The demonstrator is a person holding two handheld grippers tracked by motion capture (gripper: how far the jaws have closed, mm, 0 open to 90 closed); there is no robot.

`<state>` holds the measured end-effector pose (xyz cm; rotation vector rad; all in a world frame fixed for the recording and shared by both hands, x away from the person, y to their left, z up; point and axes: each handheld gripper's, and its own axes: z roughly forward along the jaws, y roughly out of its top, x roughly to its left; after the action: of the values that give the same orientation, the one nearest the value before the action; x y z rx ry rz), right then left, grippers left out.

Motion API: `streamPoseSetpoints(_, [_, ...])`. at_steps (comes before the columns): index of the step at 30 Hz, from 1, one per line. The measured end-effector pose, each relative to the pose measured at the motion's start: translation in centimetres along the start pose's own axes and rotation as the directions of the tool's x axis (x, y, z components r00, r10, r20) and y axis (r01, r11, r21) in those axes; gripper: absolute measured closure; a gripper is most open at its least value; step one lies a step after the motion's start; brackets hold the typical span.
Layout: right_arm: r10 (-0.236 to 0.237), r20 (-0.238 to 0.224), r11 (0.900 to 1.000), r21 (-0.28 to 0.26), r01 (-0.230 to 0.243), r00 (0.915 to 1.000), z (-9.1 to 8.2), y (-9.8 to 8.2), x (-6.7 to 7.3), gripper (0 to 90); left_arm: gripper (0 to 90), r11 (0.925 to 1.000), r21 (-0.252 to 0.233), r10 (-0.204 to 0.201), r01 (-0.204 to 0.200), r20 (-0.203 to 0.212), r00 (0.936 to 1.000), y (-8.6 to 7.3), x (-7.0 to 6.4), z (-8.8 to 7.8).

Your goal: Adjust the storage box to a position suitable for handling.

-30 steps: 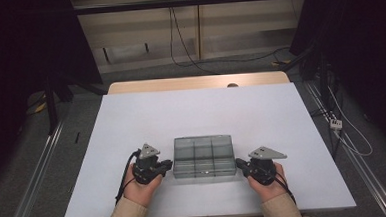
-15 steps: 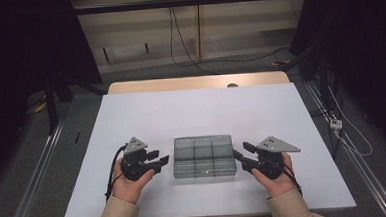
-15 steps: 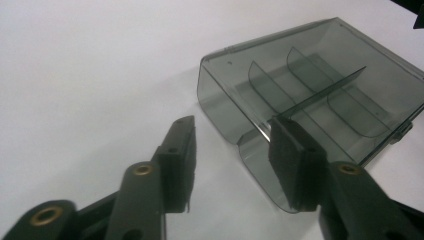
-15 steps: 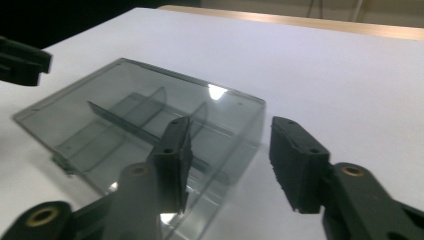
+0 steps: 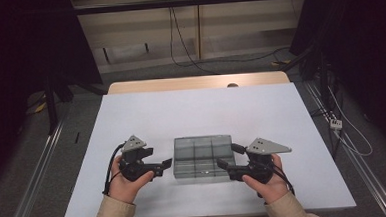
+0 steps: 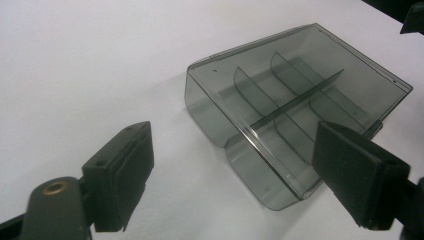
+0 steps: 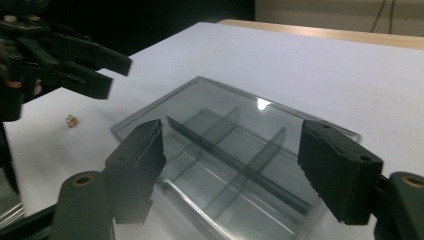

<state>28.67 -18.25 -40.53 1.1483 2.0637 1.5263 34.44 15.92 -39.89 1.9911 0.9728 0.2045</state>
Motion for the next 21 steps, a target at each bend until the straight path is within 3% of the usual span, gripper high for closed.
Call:
streamPoseSetpoints(5, [-0.013, -0.087, 1.000, 0.011, 0.014, 0.9962, 0.5, -0.1, 1.1, 38.3, 14.0, 0.9999, -0.013, -0.004, 0.004, 0.011, 0.9999, 0.0, 0.1, -0.1])
streamPoseSetpoints(11, [-0.033, -0.163, 0.998, 0.046, 0.041, 0.9861, 1.1, -0.7, 1.8, 68.0, 10.9, 0.9996, -0.021, -0.018, 0.018, 0.014, 0.9998, 0.0, 0.3, -0.3])
streamPoseSetpoints(16, [-0.017, -0.225, 0.997, 0.073, 0.034, 0.9742, 1.3, -1.3, 2.1, 85.6, 8.1, 0.9995, -0.028, -0.011, 0.012, 0.028, 0.9996, 0.0, 0.4, -0.5])
streamPoseSetpoints(21, [-0.040, -0.248, 0.993, 0.102, 0.067, 0.9679, 1.6, -1.7, 2.4, 90.0, 7.0, 0.9991, -0.041, -0.011, 0.013, 0.040, 0.9991, -0.1, 0.5, -0.7])
